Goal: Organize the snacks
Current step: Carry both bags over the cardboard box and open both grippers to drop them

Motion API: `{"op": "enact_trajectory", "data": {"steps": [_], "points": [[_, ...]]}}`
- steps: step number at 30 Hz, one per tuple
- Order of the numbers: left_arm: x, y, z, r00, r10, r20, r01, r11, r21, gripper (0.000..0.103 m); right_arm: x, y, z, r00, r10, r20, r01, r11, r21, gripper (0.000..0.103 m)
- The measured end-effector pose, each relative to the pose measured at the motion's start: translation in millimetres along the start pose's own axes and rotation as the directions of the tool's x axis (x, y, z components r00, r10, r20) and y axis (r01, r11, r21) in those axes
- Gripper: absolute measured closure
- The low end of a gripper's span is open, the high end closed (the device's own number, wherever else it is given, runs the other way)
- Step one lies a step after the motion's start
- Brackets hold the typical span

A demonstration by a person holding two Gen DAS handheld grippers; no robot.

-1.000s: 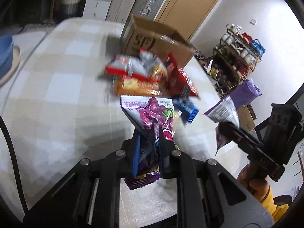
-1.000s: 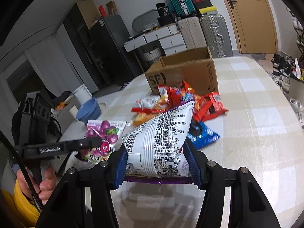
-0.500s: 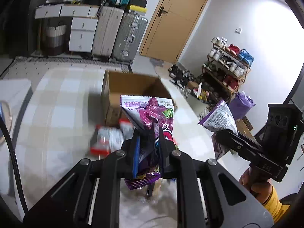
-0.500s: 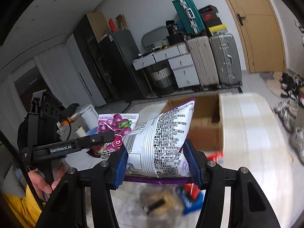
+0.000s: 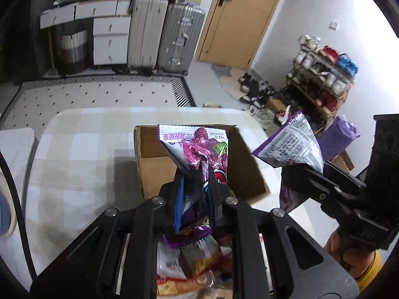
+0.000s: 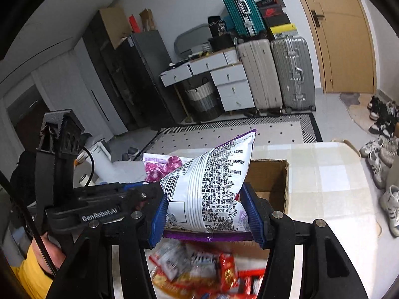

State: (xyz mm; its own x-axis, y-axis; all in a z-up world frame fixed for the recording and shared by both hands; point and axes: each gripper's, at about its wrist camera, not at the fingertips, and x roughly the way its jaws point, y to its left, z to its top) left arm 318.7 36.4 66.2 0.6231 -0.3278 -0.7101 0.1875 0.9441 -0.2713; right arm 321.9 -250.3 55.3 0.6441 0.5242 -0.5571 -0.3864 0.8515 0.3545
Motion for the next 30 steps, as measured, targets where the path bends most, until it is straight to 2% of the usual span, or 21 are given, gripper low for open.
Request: {"op": "enact_trajectory", "data": {"steps": [7, 14, 21, 30], "points": [[61, -2, 26, 0.998, 0.027, -0.06, -0.026, 1.0, 0.016, 0.09, 50, -30, 8, 0.997, -0.03, -0.065, 0.034, 0.998, 0.059, 0.047], [121, -5, 22, 0.992, 0.047, -0.118, -0.043, 0.998, 0.038, 0.09, 87, -51, 6, 0.99, -0.051, -0.131, 0.06, 0.996, 0.067, 0.046], [146, -5, 6, 0.987, 0.063, -0.15, -0.054, 0.997, 0.059, 0.09, 104, -57, -7, 0.986, -0.027, -0.163, 0.041, 0.996, 0.08, 0.046], [174, 1, -10, 0.98, 0.086, -0.18, -0.081, 0.996, 0.035, 0.088, 114, -58, -10, 0.981, -0.085, -0.177, 0.095, 0.994, 0.048, 0.045]]}}
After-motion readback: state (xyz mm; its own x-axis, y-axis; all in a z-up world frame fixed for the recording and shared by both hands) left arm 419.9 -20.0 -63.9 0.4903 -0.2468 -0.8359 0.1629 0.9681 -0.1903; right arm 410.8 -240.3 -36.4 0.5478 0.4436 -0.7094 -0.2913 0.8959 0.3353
